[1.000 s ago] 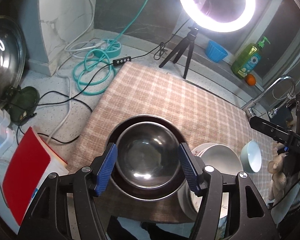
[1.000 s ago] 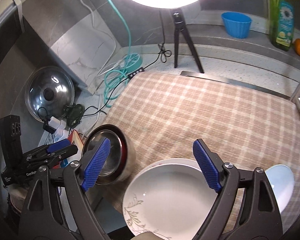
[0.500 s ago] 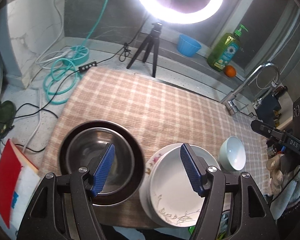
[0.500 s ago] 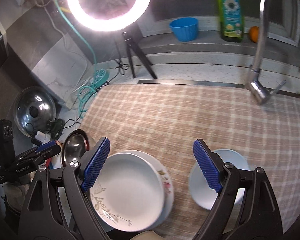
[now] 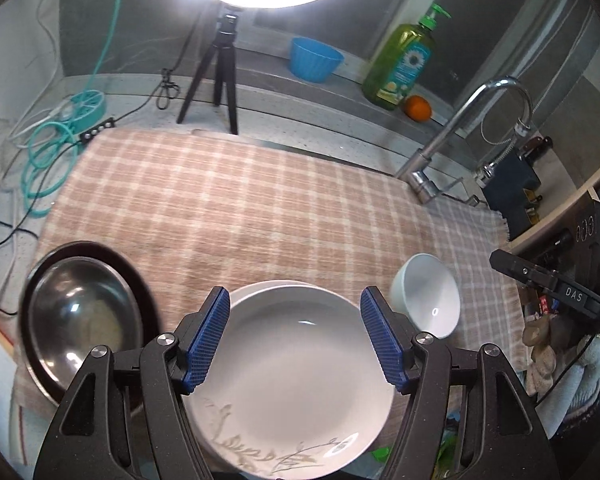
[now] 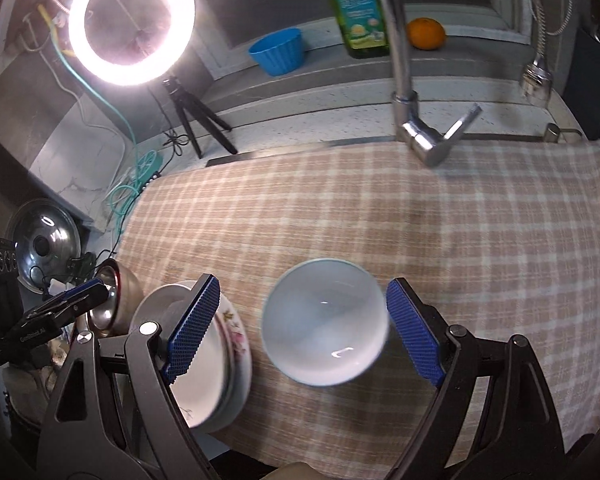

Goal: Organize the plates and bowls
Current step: 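Move both grippers toward the pale blue-white bowl, then close both grippers on the pale blue-white bowl rim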

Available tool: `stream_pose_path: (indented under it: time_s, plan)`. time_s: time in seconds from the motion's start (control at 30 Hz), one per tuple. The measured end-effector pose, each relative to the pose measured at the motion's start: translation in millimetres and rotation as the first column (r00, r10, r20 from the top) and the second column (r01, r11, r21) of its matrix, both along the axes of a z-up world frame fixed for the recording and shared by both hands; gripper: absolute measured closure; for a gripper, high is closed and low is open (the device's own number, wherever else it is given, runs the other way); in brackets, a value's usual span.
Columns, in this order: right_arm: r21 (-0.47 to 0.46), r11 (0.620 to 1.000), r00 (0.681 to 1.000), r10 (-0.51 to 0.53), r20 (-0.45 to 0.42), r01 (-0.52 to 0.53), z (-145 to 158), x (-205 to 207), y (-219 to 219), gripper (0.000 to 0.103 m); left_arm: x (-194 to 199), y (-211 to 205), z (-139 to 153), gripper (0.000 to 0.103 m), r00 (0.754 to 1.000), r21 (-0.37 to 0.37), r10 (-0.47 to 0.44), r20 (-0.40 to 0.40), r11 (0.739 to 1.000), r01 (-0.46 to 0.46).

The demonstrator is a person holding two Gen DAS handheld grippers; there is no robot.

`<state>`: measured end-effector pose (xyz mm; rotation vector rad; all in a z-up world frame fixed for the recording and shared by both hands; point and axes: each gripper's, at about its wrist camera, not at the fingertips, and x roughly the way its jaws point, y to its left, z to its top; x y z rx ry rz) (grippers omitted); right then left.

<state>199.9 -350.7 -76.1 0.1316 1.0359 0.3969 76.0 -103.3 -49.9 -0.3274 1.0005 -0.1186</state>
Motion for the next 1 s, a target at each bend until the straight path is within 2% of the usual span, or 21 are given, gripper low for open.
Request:
stream_pose_path:
  time_s: [0.43,0.53,0.6,0.77,1.0]
  plan:
    - [-0.016,0.999,0.997,-0.051,-0.058,0.050,-37,2,-47,0.015,28,-72,-32,0.036,0.990,-0.027,-0.127,-0.063,0.992,0.125]
    - [-0.013,0.998,0.996,-0.055,-0.071,0.055,-47,1,-51,0.015,35,-85,-40,0.038,0.986,-0.029,-0.150,-0.078,0.988,0.148]
    - [-0.004,0.999,0.995,-0.053,-0.079,0.053,-51,0,-53,0.016,38,-92,-44,0.045,0.982,-0.033,-0.167,-0.088,0.986,0.165]
    - [0.010,0.999,0.993,-0.036,-0.111,0.037,-63,2,-53,0.037,46,-109,-56,0.061,0.970,-0.058,-0.209,-0.121,0.977,0.204]
    - [0.019,0.999,0.990,-0.026,-0.141,0.029,-75,6,-53,0.055,54,-119,-66,0.077,0.964,-0.074,-0.221,-0.149,0.974,0.212]
